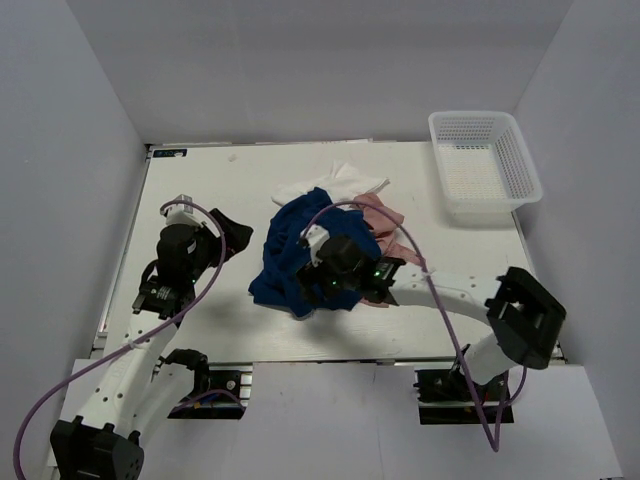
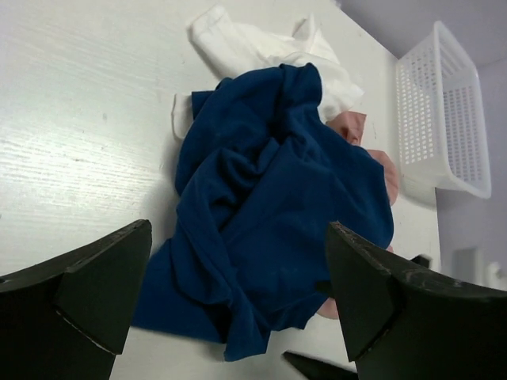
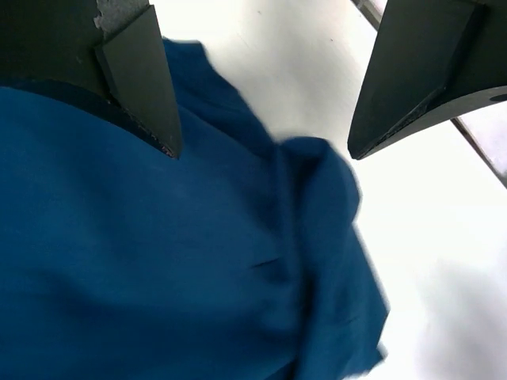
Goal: Fold and stack the t-shirts
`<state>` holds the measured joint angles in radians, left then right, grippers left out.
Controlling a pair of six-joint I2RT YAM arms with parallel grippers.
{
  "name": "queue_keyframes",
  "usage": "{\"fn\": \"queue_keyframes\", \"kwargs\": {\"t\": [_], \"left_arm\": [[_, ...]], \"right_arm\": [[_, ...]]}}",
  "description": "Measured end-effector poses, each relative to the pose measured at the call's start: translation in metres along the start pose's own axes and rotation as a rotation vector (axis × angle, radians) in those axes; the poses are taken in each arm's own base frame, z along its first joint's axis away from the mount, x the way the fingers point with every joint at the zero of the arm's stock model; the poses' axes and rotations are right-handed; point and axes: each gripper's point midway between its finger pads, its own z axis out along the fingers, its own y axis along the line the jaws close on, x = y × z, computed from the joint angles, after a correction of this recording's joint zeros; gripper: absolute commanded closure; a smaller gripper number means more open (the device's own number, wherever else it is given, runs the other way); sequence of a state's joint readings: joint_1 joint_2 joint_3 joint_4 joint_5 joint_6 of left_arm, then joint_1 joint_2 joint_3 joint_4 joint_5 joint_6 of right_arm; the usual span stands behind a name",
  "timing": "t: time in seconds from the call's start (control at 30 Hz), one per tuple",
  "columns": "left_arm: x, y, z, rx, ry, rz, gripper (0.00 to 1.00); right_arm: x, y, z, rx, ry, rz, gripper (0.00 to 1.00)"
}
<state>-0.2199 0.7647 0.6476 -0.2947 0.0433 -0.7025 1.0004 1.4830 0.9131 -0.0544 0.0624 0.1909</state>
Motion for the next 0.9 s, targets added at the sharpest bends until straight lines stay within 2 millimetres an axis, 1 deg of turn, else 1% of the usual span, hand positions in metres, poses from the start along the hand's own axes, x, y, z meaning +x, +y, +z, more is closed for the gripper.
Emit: {"fn": "queue_keyframes", "kwargs": {"t": [0.07, 0.13, 0.2, 0.33, 0.4, 0.43, 0.47, 0.5, 0.53, 0.6, 0.63, 0.67, 0.7, 0.77, 0.83, 0.9], "left_arm": [[0.004, 0.004, 0.000, -0.020, 0.013, -0.022, 0.00], [0.010, 0.009, -0.001, -0.035, 0.025, -0.035, 0.00], [0.015, 0.014, -0.002, -0.051, 0.042, -0.044, 0.00], [0.019, 0.019, -0.006, -0.074, 0.051, -0.054, 0.00], [0.019, 0.021, -0.009, -0.083, 0.049, -0.056, 0.00], [0.020, 0.022, -0.010, -0.089, 0.048, -0.057, 0.00], [0.020, 0.023, -0.011, -0.094, 0.047, -0.058, 0.00], [0.020, 0.024, -0.011, -0.100, 0.046, -0.060, 0.00], [0.020, 0.025, -0.012, -0.106, 0.045, -0.061, 0.00], [0.021, 0.028, -0.013, -0.123, 0.045, -0.063, 0.00], [0.021, 0.030, -0.014, -0.130, 0.047, -0.064, 0.00], [0.022, 0.031, -0.014, -0.136, 0.046, -0.065, 0.00], [0.022, 0.033, -0.014, -0.144, 0.047, -0.066, 0.00], [0.023, 0.035, -0.015, -0.155, 0.047, -0.066, 0.00], [0.022, 0.036, -0.015, -0.161, 0.044, -0.065, 0.00], [0.021, 0.037, -0.015, -0.169, 0.036, -0.066, 0.00]], "right_arm": [[0.011, 0.015, 0.012, -0.015, 0.039, -0.058, 0.10], [0.018, 0.025, 0.024, -0.020, 0.068, -0.105, 0.10], [0.016, 0.034, 0.036, -0.022, 0.079, -0.140, 0.10], [0.009, 0.050, 0.055, -0.031, 0.057, -0.182, 0.10], [0.011, 0.052, 0.063, -0.015, 0.049, -0.191, 0.11], [0.013, 0.050, 0.068, 0.002, 0.049, -0.196, 0.21], [0.015, 0.048, 0.073, 0.022, 0.047, -0.201, 0.38], [0.018, 0.044, 0.077, 0.041, 0.048, -0.203, 0.92], [0.020, 0.040, 0.081, 0.062, 0.051, -0.201, 1.00], [0.023, 0.030, 0.085, 0.119, 0.069, -0.176, 1.00], [0.020, 0.026, 0.086, 0.151, 0.065, -0.166, 1.00], [0.016, 0.022, 0.085, 0.178, 0.056, -0.163, 1.00], [0.007, 0.017, 0.082, 0.208, 0.031, -0.157, 1.00], [-0.010, 0.010, 0.070, 0.252, -0.015, -0.147, 1.00], [-0.038, 0.002, 0.043, 0.299, -0.092, -0.129, 1.00], [-0.081, -0.006, 0.003, 0.359, -0.222, -0.089, 1.00]]}}
